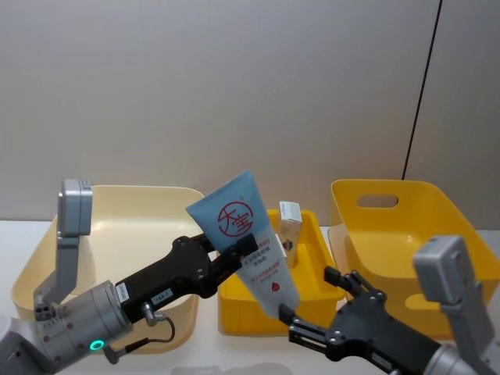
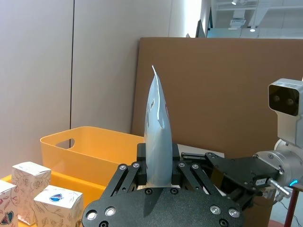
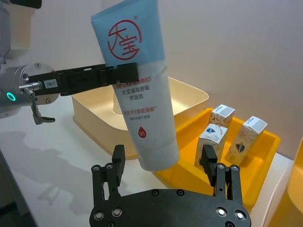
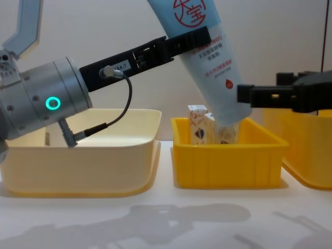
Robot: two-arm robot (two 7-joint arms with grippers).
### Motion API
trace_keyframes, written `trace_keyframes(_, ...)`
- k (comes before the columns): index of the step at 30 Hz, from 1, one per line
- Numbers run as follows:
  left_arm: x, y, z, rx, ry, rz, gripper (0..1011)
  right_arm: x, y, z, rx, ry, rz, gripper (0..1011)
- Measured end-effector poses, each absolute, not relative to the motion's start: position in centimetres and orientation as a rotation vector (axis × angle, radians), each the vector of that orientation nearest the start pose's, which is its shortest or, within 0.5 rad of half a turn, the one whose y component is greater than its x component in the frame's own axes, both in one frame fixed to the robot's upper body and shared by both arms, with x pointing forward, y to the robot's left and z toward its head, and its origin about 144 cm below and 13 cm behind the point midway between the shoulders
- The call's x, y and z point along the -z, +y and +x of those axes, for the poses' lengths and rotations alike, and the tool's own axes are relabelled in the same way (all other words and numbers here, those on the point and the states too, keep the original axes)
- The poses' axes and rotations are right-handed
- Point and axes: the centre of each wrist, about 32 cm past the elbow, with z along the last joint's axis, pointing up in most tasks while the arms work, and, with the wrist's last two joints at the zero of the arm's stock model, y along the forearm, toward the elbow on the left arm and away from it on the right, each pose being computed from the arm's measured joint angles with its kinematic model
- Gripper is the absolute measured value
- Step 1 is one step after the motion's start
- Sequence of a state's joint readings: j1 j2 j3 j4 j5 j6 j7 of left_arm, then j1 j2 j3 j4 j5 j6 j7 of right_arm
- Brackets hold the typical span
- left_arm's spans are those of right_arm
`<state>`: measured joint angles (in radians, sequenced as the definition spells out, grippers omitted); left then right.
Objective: Bimanual collaborative sorting of washing and personal care products
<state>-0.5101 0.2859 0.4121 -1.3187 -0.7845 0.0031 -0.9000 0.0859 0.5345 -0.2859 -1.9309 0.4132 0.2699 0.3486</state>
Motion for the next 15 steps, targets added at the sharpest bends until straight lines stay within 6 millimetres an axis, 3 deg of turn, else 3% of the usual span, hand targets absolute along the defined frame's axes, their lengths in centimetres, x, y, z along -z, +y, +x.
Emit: trace_keyframes(15,-123.5,21.2,57.8,-0.333,0.053,-0.365,267,-125.3,-21.4,46.3,0.825,-0.219,-0.149,1003)
